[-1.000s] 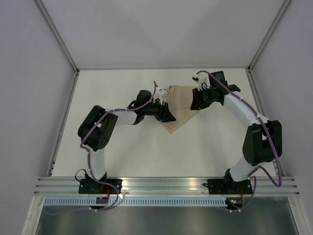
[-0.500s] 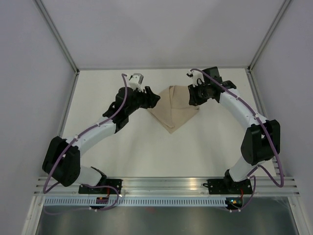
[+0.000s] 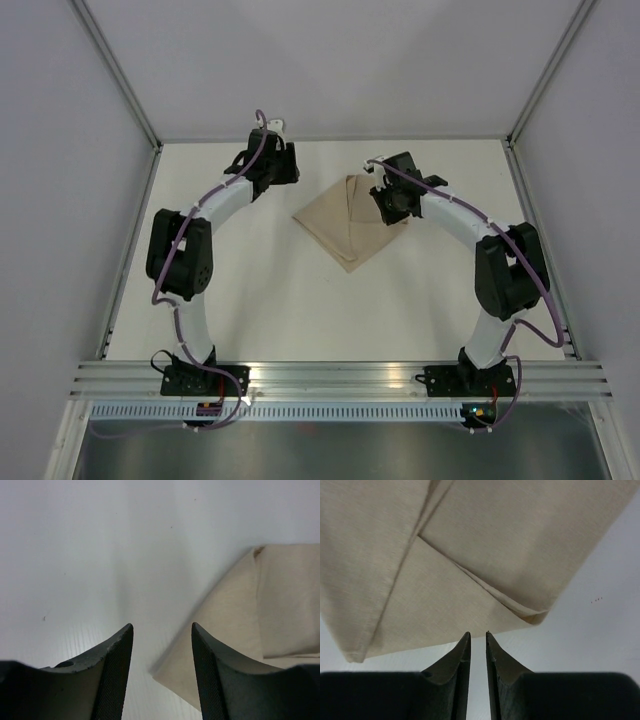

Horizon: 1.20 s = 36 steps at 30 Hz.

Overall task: Fold the napkin, place the utensils inside, and roll it up
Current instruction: Fold the napkin at the center of the board, then roll the napkin at the center of the board.

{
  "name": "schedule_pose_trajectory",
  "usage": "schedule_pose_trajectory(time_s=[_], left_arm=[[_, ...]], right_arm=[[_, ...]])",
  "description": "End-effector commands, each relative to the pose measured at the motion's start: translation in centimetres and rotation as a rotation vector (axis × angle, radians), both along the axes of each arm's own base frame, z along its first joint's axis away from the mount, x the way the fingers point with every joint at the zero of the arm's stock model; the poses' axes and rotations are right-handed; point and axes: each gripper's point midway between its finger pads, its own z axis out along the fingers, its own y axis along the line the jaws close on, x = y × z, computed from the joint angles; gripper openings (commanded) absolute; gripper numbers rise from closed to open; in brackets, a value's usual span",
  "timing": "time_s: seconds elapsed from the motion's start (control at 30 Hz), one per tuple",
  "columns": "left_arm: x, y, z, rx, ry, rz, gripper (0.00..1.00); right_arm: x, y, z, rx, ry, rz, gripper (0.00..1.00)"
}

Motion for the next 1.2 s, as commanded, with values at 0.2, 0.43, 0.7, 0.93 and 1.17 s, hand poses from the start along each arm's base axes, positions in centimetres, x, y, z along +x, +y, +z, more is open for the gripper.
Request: schedule_pose_trajectory(time_s=[0.2, 0.43, 0.7, 0.93, 1.17], left_arm=[[2.8, -1.6, -5.9, -0.017, 0.14, -0.151, 0.51], [2.6, -2.6, -9.1, -0.074, 0.213, -0.152, 0.43], [0.7, -2.8, -11.4, -0.125, 0.256, -0.14, 0.37], [-1.3, -2.6, -13.0, -0.171, 0.295, -0.109, 0.33], [-3.0, -2.7, -13.2, -0.21, 0.323, -0.074, 0.3]], right_arm=[[-1.9, -6.7, -4.6, -0.119, 0.089, -0.157, 0.2], [-3.1, -7.4, -6.4, -0.131, 0.133, -0.167, 0.19], [-1.9, -7.5, -8.4, -0.136, 0.177, -0.186, 0.18], [-0.1, -7.5, -9.5, -0.129, 0.195, -0.202, 0.18], [2.1, -7.0, -9.9, -0.136, 0.193, -0.192, 0.18]])
